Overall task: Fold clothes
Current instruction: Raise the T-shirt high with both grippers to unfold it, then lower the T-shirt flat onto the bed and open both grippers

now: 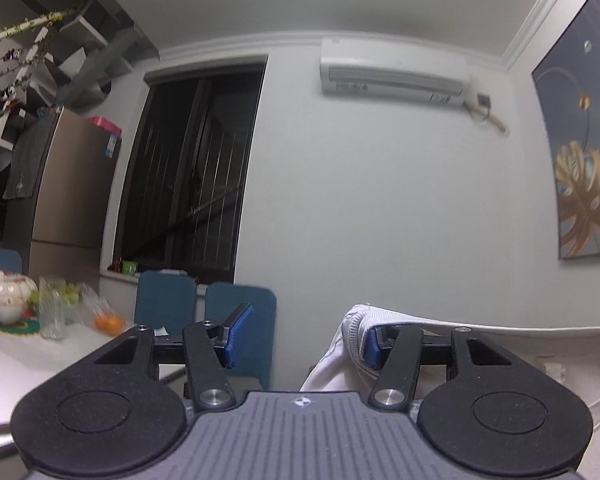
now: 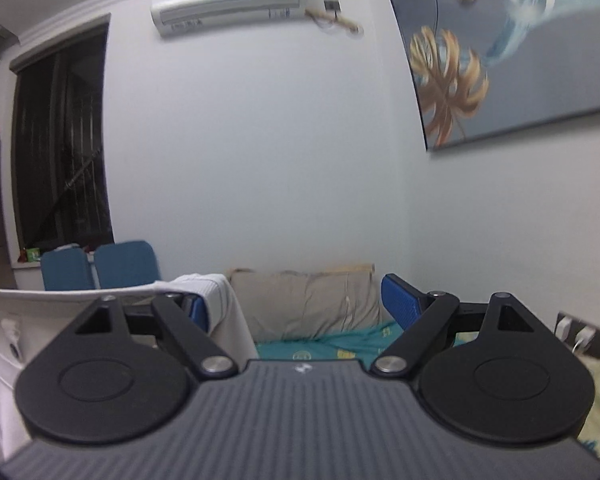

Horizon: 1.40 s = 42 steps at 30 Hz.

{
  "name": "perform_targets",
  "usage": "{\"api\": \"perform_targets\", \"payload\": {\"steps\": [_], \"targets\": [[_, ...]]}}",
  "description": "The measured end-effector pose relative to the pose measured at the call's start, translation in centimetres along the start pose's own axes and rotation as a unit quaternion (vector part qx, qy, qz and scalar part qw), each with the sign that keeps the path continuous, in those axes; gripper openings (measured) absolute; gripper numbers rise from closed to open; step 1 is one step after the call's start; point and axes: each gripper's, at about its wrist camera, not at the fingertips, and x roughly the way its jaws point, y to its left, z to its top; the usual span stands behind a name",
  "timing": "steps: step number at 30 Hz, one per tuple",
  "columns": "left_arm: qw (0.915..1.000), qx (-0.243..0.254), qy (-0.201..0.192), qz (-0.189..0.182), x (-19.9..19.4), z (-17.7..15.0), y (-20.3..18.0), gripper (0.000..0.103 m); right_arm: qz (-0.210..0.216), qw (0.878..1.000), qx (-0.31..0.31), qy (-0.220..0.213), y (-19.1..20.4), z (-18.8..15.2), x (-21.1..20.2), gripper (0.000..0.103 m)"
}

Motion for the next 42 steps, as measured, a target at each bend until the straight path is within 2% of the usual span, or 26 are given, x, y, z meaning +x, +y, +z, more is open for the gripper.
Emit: {"api": "perform_targets", "payload": {"steps": [9, 12, 15, 19, 21, 23, 24, 26, 27, 28, 29, 30, 31, 32, 35, 39, 40, 42], "targets": [[0.9960, -0.014, 0.088, 0.002, 21.0, -15.7, -1.2, 0.059, -0.046, 0.997, -0.039, 0.057, 3.5, -10.0, 20.8, 0.085], [0.9934, 0.012, 0.114, 0.007, 27.5, -22.8, -2.1, 0.061, -0.064, 0.994, -0.044, 0.082, 4.7, -14.5, 28.1, 0.085], [0.9878, 0.020, 0.154, -0.007, 33.6, -31.0, -2.8, 0.062, -0.073, 0.988, -0.061, 0.118, 5.0, -20.3, 35.5, 0.085], [0.9747, 0.034, 0.220, -0.013, 39.8, -42.6, -3.4, 0.063, -0.070, 0.979, -0.070, 0.181, 2.5, -29.3, 43.9, 0.085], [0.9651, 0.045, 0.257, -0.023, 42.5, -47.4, -3.4, 0.063, -0.065, 0.972, -0.073, 0.215, 1.6, -33.7, 47.5, 0.085], [0.9506, 0.057, 0.304, -0.030, 44.8, -51.5, -3.5, 0.064, -0.046, 0.963, -0.068, 0.256, 0.8, -37.4, 50.1, 0.085], [0.9386, 0.060, 0.337, -0.040, 46.0, -53.2, -3.7, 0.067, -0.042, 0.958, -0.065, 0.277, 0.7, -39.0, 51.0, 0.085], [0.9077, 0.069, 0.408, -0.069, 48.3, -56.0, -3.8, 0.068, -0.017, 0.948, -0.047, 0.315, 0.0, -40.8, 52.5, 0.085], [0.9036, 0.076, 0.416, -0.069, 48.6, -56.6, -4.0, 0.071, 0.006, 0.941, -0.030, 0.336, -0.3, -41.2, 52.6, 0.085], [0.9024, 0.081, 0.418, -0.067, 48.4, -56.9, -4.4, 0.081, 0.030, 0.935, -0.016, 0.354, -0.5, -41.5, 52.8, 0.085], [0.8974, 0.077, 0.428, -0.076, 48.6, -57.0, -4.4, 0.088, 0.056, 0.928, -0.004, 0.369, -0.6, -41.6, 53.0, 0.085], [0.8870, 0.069, 0.445, -0.100, 49.0, -56.9, -4.4, 0.097, 0.074, 0.924, 0.004, 0.376, -0.5, -41.6, 53.0, 0.085], [0.8760, 0.063, 0.462, -0.124, 49.2, -56.5, -4.2, 0.098, 0.084, 0.924, 0.012, 0.372, -0.5, -41.4, 52.7, 0.085], [0.8735, 0.066, 0.463, -0.135, 49.0, -56.1, -4.2, 0.098, 0.094, 0.925, 0.027, 0.367, -0.7, -41.0, 52.4, 0.085], [0.8868, 0.074, 0.433, -0.144, 46.5, -53.6, -3.4, 0.099, 0.111, 0.927, 0.083, 0.348, -1.2, -39.3, 50.7, 0.085], [0.9152, 0.074, 0.368, -0.147, 40.9, -49.9, -2.1, 0.099, 0.092, 0.947, 0.070, 0.301, -0.8, -36.8, 45.9, 0.085], [0.9241, 0.070, 0.345, -0.148, 39.1, -48.7, -1.4, 0.100, 0.090, 0.951, 0.063, 0.288, -0.7, -36.2, 44.3, 0.085], [0.9362, 0.062, 0.314, -0.144, 35.9, -46.4, -0.5, 0.100, 0.094, 0.957, 0.065, 0.266, -0.8, -34.9, 40.4, 0.085]]}}
